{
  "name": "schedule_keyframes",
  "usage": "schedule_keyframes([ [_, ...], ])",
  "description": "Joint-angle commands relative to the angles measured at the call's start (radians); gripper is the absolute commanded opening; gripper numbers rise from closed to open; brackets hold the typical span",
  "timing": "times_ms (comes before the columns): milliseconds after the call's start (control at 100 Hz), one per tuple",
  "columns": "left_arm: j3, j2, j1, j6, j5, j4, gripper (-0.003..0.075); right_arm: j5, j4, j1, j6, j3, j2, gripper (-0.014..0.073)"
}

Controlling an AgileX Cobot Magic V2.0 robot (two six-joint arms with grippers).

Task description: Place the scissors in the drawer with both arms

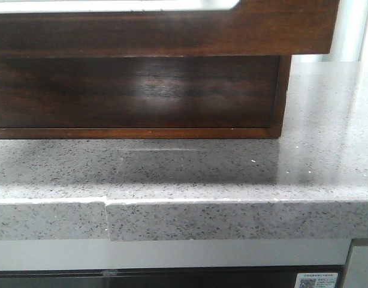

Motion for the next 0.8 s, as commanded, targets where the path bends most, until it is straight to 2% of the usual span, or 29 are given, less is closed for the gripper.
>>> schedule_keyframes([
  [0,-0.028,0.003,-0.006,-0.012,-0.064,-0.019,0.0389,-0.161,0.056,-0.083,0.009,0.098,-0.071,0.0201],
  [130,-0.028,0.003,-0.006,-0.012,-0.064,-0.019,0.0389,-0.262,0.124,-0.172,0.042,0.271,-0.138,0.0201],
  [230,-0.028,0.003,-0.006,-0.012,-0.064,-0.019,0.0389,-0.314,0.141,-0.186,0.042,0.357,-0.167,0.0201],
  [510,-0.026,0.003,-0.006,-0.012,-0.064,-0.019,0.0367,-0.33,0.137,-0.186,0.038,0.399,-0.191,0.0177],
  [580,-0.026,0.003,-0.006,-0.012,-0.064,-0.019,0.0305,-0.33,0.137,-0.186,0.038,0.399,-0.191,0.0117],
  [740,-0.026,0.003,-0.006,-0.012,-0.064,-0.019,0.0106,-0.328,0.137,-0.186,0.038,0.399,-0.191,-0.0043],
  [790,-0.026,0.003,-0.006,-0.012,-0.064,-0.019,0.0042,-0.328,0.137,-0.186,0.038,0.399,-0.189,-0.0069],
])
